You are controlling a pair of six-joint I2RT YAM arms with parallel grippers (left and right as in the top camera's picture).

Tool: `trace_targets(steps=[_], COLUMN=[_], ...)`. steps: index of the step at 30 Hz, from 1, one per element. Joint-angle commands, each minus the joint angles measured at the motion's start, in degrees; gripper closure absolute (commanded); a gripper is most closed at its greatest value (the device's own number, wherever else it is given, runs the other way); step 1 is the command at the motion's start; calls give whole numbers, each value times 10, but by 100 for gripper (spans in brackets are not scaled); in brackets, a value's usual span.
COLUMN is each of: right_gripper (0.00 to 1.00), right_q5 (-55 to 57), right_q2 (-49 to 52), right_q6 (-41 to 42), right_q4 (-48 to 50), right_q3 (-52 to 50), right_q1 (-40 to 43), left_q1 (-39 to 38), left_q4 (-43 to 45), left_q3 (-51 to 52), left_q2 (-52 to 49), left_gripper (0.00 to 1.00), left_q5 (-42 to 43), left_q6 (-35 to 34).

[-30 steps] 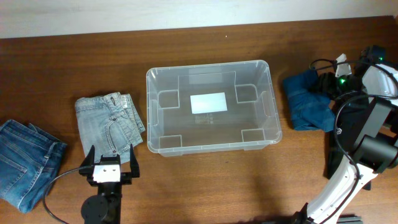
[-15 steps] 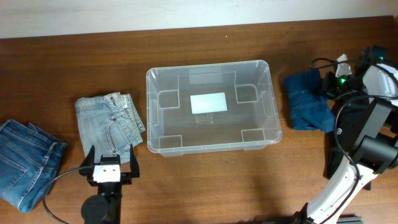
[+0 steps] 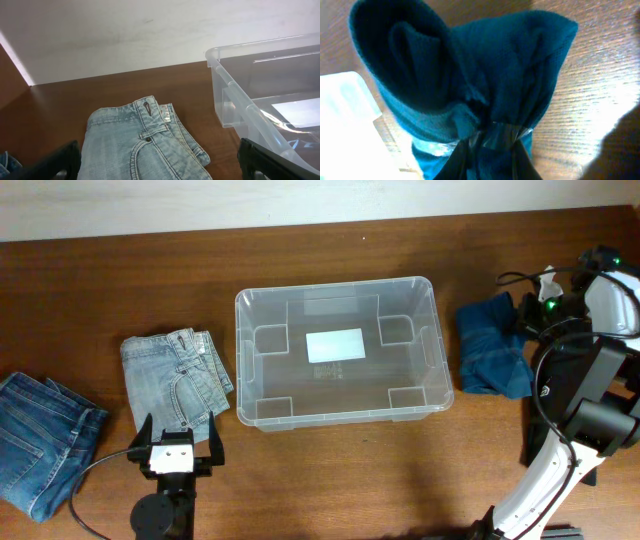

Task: Pack container
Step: 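Close the right gripper on the teal garment and lift it, then carry the teal garment left and lower it into the bin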

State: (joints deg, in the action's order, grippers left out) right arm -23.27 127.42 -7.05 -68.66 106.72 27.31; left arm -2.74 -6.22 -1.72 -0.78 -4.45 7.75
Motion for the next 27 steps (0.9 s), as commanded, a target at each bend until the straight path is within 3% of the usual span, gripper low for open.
trace_targets(steps=[1,14,21,27], right_gripper=[96,96,96,96], right_q5=[-13,-56,-57,-3], right_q2=[-66,-281,-353,-347], right_q6=[3,38,142,245], right_q4=[-23,-101,-104,-66], right_q3=[40,83,83,78], right_q1=[-3,-34,-139,-290], left_q1=[3,3,3,3], left_q4=[2,2,2,2], left_q3=[3,3,3,3], left_q2=[5,5,5,5], left_gripper=[1,1,1,1], left_q5=[6,6,6,6], left_q6=[7,7,7,7])
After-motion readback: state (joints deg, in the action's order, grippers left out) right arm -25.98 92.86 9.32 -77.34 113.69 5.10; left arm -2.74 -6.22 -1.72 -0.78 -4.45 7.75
